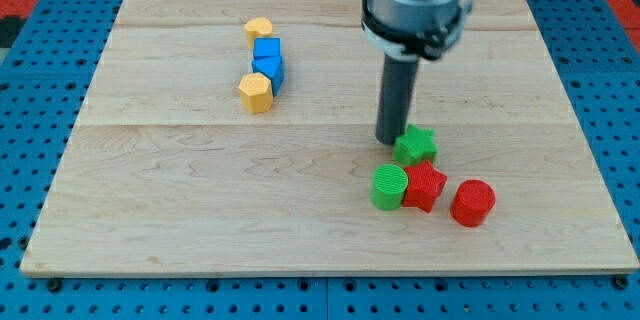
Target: Move the yellow hexagon closer to the green star
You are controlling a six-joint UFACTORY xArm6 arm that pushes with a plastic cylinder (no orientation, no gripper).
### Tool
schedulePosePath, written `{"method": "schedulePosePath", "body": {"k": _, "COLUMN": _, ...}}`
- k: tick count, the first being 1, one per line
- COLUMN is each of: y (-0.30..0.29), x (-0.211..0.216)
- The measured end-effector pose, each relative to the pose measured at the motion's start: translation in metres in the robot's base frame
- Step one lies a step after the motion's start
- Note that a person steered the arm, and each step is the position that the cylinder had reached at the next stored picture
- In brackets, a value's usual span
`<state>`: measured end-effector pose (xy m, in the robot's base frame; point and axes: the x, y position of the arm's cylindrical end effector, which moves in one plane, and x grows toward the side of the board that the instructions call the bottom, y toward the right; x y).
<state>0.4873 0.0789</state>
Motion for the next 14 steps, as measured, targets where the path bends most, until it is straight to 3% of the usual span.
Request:
{"method": "schedulePosePath", "body": {"k": 1, "y": -0.007, "x": -0.007}}
{"method": "schedulePosePath", "body": {"k": 2, "y": -0.049, "x": -0.082}}
{"method": "schedulePosePath", "body": {"k": 3, "y": -0.082, "x": -0.131}}
{"method": "schedulePosePath", "body": {"k": 4, "y": -0.053, "x": -0.236}}
{"method": "schedulePosePath", "body": {"k": 5, "y": -0.134, "x": -0.264}}
{"method": "schedulePosePath", "body": {"k": 6, "y": -0.206, "x": -0.249}}
{"method": "schedulePosePath", "body": {"k": 8, "y": -0.181, "x": -0.126}}
{"method": "schedulePosePath", "body": {"k": 10, "y": -0.161, "x": -0.088}}
{"method": "schedulePosePath", "body": {"k": 11, "y": -0.160, "x": -0.029}}
{"method": "schedulePosePath", "body": {"k": 12, "y": -0.101, "x": 0.031}}
{"method": "schedulePosePath", "body": {"k": 13, "y": -0.088, "x": 0.021}}
{"method": "schedulePosePath", "body": {"k": 14, "y": -0.159, "x": 0.019}}
